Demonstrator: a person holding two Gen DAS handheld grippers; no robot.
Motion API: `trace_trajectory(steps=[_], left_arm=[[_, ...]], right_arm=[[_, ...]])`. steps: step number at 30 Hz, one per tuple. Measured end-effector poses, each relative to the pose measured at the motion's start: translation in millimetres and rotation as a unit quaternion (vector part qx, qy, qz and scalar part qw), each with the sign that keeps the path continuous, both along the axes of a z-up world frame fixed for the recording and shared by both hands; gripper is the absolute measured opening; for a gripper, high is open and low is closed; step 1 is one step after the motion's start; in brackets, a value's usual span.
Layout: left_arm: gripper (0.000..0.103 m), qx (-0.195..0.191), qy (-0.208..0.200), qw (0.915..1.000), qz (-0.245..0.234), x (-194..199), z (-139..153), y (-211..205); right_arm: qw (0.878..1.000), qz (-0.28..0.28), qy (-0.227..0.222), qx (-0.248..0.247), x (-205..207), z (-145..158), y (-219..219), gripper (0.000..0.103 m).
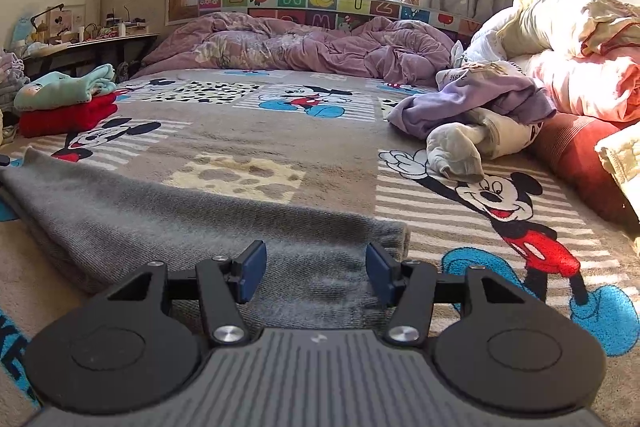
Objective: Fold clothes
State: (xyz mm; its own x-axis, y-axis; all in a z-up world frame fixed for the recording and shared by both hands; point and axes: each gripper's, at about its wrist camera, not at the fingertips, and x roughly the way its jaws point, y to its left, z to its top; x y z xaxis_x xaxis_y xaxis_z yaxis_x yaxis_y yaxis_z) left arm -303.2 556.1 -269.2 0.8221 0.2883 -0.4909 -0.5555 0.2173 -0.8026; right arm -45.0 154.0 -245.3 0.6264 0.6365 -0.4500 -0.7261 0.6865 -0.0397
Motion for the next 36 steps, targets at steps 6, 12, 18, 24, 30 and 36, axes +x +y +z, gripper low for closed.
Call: trace_trajectory(steps=[6,12,18,24,30,36], left_arm=[[0.006,0.035,0.034,0.9987,-0.017,-3,3,-3],[0.006,0.065,0.016,0.9977,-0.009,-7,14,-2],[0.006,0.051,0.044,0.9976,-0.015,-4,2,1],[0.012,0.057,0.062,0.9965,0.0,-8,6,-1],[0.013,0.211,0.116,0.9702,0.026,-9,52,-25],[0.017,0.303,0.168,0.9359,-0.064,35,47,-53]], right_arm=[[1.0,-0.013,0.003,-0.004,9,0,-1,0.058],[1.0,-0.015,0.015,-0.002,13,-1,-3,0.059],[0.999,-0.016,0.028,-0.016,15,-6,-3,0.06],[0.998,-0.033,0.053,-0.002,24,-7,-13,0.066],[0.995,-0.065,0.022,0.068,27,13,-43,0.06],[0.997,-0.016,0.036,0.065,26,13,-35,0.053]])
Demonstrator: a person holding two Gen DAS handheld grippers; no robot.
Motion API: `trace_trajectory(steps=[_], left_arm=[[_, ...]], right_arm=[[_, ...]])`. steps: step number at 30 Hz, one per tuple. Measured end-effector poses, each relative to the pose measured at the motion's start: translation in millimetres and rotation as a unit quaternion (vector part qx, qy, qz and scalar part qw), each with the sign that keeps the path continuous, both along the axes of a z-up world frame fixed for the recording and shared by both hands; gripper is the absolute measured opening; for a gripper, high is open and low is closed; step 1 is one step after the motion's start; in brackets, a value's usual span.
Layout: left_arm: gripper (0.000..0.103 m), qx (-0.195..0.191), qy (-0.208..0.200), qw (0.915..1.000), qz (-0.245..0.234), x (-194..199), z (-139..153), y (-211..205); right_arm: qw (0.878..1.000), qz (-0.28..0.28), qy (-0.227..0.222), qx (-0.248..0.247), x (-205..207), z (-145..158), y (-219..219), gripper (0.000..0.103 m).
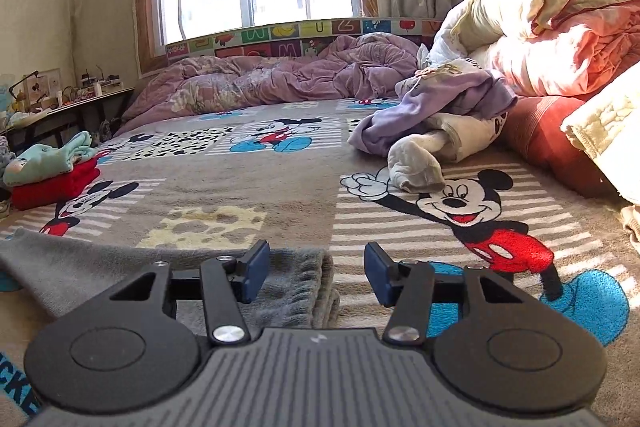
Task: Fold clothes
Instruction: 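Pull the grey garment's cuff toward the right tool and smooth it flat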
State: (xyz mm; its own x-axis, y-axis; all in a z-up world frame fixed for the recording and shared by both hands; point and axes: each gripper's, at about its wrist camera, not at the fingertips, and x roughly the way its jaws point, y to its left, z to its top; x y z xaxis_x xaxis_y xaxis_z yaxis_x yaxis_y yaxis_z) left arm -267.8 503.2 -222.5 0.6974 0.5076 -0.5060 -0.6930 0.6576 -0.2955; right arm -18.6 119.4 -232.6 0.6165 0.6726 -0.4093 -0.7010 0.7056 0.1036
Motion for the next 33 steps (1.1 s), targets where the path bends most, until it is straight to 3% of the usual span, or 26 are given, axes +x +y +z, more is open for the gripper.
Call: trace_trajectory(steps=[1,3,5,7,10,12,15,17,20,23,25,28,33], left_arm=[[0.028,0.004,0.025,0.9996,-0.009,6,-6,1],[0.038,0.011,0.105,0.9944,-0.011,17,-27,8],[0.041,0.033,0.111,0.9933,-0.001,13,-30,10],[0.041,0.039,0.077,0.9962,-0.003,3,-19,10],[0.041,0.068,0.075,0.9939,-0.044,0,-2,3],[0.041,0.062,0.081,0.9921,-0.074,-2,3,0],[0.041,-0.041,0.035,0.9971,-0.053,-15,1,18],[0.041,-0.112,-0.01,0.9934,-0.026,-28,-3,32],[0.041,-0.085,-0.015,0.9961,-0.018,-30,4,28],[0.041,-0.067,-0.018,0.9936,-0.089,-18,8,16],[0.041,-0.038,-0.003,0.9911,-0.127,-9,12,4],[0.041,-0.026,0.016,0.9936,-0.108,-4,8,6],[0.04,-0.043,0.013,0.9974,-0.056,-9,0,44]], right_arm=[[1.0,0.01,0.003,-0.012,-1,-3,6,0.053],[0.998,0.013,0.018,-0.052,-3,-13,23,0.054],[0.998,0.002,0.029,-0.059,3,-15,25,0.053],[0.998,-0.009,0.037,-0.051,8,-13,24,0.052],[0.999,-0.015,-0.011,-0.034,-1,1,19,0.049],[1.0,-0.002,-0.016,-0.026,-2,4,24,0.049],[0.999,0.025,-0.011,-0.021,-2,4,35,0.049],[0.999,0.04,-0.003,-0.033,-1,-1,46,0.049],[0.998,0.048,0.012,-0.044,0,-6,60,0.049],[0.997,0.058,0.002,-0.053,-11,-2,72,0.05],[0.994,0.101,-0.007,-0.033,-26,5,79,0.05],[0.983,0.17,-0.039,-0.049,-57,9,104,0.048],[0.965,0.24,-0.065,-0.085,-93,17,153,0.048]])
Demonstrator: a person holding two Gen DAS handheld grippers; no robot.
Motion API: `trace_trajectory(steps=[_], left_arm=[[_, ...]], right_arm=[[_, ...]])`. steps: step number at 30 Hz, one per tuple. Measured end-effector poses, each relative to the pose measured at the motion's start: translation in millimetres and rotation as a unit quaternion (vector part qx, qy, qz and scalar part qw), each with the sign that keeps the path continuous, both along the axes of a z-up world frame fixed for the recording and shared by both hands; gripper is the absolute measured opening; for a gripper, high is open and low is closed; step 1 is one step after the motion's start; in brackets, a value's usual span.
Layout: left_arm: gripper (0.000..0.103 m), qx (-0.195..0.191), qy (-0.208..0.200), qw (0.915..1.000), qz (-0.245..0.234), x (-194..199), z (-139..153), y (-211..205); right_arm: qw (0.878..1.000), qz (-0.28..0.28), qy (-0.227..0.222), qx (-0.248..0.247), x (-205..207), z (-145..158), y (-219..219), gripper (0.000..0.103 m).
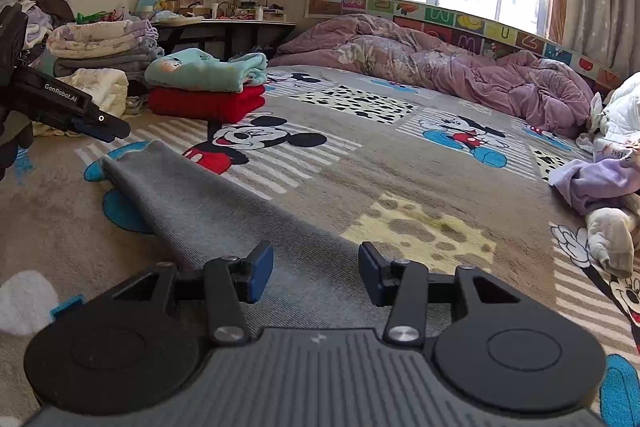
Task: Fold clothes
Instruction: 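Pull the grey garment's cuff toward the right tool and smooth it flat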
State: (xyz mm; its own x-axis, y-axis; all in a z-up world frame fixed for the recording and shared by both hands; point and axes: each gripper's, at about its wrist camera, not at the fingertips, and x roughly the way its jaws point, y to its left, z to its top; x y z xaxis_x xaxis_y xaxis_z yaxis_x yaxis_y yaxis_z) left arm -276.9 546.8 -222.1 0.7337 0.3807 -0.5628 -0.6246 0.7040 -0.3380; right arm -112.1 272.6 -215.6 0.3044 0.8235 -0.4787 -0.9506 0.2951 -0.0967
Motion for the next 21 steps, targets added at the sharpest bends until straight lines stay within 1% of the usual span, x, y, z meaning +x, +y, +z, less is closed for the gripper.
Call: trace_trajectory(steps=[1,2,4,6,9,11,13,15,18,20,21], left_arm=[[0.04,-0.002,0.002,1.0,-0.003,2,-1,8],[0.04,-0.003,0.002,0.9999,-0.014,5,-3,16],[0.04,-0.016,-0.002,0.9996,-0.023,8,-7,30],[0.04,-0.039,-0.018,0.9988,-0.022,6,-11,44],[0.04,-0.062,-0.023,0.9977,-0.018,3,-18,56],[0.04,-0.08,-0.025,0.9963,-0.022,3,-23,63],[0.04,-0.083,-0.024,0.9957,-0.034,4,-27,64],[0.039,-0.079,-0.025,0.9958,-0.039,4,-27,62],[0.038,-0.068,-0.023,0.996,-0.054,10,-26,56],[0.035,-0.054,-0.012,0.9966,-0.061,16,-28,51],[0.026,-0.04,-0.003,0.9972,-0.064,20,-28,48]], right_arm=[[1.0,0.012,-0.009,-0.007,-2,4,10,0.049],[0.999,0.026,-0.012,-0.017,-1,7,23,0.053],[0.998,0.055,0.0,-0.04,7,12,50,0.053],[0.995,0.077,0.028,-0.065,19,12,74,0.053],[0.986,0.105,0.083,-0.101,39,8,104,0.053],[0.981,0.11,0.114,-0.113,49,5,114,0.053],[0.976,0.114,0.144,-0.12,59,2,121,0.053],[0.97,0.116,0.169,-0.13,65,-3,126,0.053],[0.965,0.121,0.18,-0.145,63,-9,131,0.046],[0.966,0.127,0.173,-0.146,59,-9,131,0.036],[0.967,0.127,0.168,-0.143,57,-8,130,0.03]])
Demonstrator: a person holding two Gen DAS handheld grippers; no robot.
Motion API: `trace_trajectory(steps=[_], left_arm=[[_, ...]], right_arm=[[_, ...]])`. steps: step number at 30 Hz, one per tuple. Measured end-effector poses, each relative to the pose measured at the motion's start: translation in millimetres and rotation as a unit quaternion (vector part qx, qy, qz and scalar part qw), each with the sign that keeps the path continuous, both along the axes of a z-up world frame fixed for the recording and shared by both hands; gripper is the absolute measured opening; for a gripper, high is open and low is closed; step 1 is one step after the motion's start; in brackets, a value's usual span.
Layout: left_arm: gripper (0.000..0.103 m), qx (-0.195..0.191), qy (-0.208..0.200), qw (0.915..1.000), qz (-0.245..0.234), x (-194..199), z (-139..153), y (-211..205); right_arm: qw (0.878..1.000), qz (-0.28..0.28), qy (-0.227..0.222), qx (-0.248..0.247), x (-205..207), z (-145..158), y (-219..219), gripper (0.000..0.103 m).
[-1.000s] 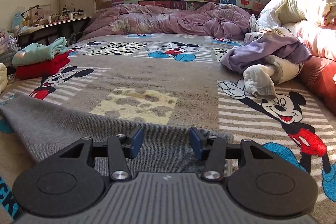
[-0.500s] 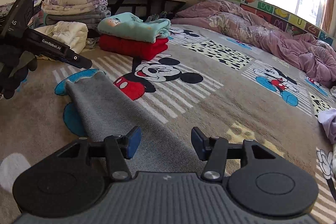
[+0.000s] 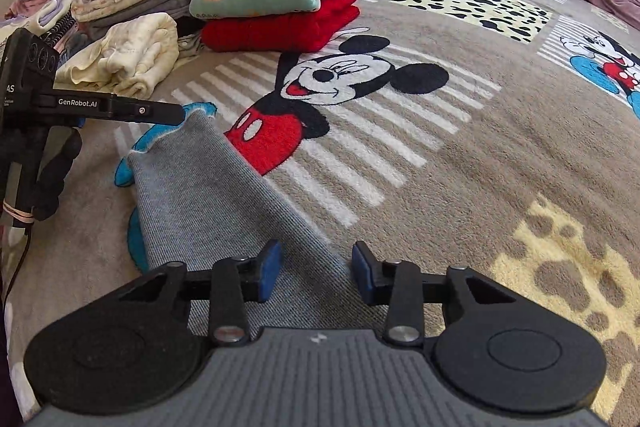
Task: Fold clothes
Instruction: 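Pull the grey garment's cuff toward the right tool and smooth it flat, then grasp the folded grey garment's edge with both tools and pull it taut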
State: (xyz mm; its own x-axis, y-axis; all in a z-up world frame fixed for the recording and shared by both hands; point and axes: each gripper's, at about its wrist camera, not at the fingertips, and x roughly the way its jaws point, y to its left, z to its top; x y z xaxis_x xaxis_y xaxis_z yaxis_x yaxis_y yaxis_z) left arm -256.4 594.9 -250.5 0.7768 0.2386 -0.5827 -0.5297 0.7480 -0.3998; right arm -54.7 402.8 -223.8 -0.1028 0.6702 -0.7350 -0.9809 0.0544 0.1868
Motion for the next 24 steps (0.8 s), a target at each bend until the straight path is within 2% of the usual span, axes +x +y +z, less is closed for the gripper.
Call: trace_trajectory(steps=[1,3,6,11,15,17,19,21,24], left_arm=[[0.008,0.014,0.007,0.9999,-0.002,4,-1,-3],[0.003,0.038,0.017,0.9991,0.0,7,-1,-6],[0.001,0.056,0.009,0.9984,0.005,6,1,-8],[0.001,0.065,-0.008,0.9976,0.022,2,7,-6],[0.001,0.077,0.029,0.9966,0.011,11,0,-9],[0.007,0.097,0.043,0.9942,0.018,12,4,-13],[0.028,0.122,0.041,0.9914,0.025,7,13,-17],[0.029,0.137,0.031,0.9899,0.016,4,24,-25],[0.029,0.149,0.015,0.9881,-0.034,7,34,-49]], right_arm=[[1.0,-0.003,-0.004,0.004,0,2,-2,0.021],[1.0,-0.011,-0.007,0.014,1,4,-4,0.012],[0.999,-0.012,-0.021,0.024,-3,5,-8,0.008],[0.998,-0.03,-0.027,0.047,-4,9,-11,0.007],[0.997,-0.046,-0.048,0.045,-8,5,-8,0.008],[0.995,-0.059,-0.059,0.047,-11,5,-9,0.014],[0.994,-0.071,-0.071,0.049,-14,6,-9,0.024],[0.991,-0.083,-0.082,0.068,-18,17,-20,0.024],[0.987,-0.086,-0.101,0.095,-30,36,-47,0.024]])
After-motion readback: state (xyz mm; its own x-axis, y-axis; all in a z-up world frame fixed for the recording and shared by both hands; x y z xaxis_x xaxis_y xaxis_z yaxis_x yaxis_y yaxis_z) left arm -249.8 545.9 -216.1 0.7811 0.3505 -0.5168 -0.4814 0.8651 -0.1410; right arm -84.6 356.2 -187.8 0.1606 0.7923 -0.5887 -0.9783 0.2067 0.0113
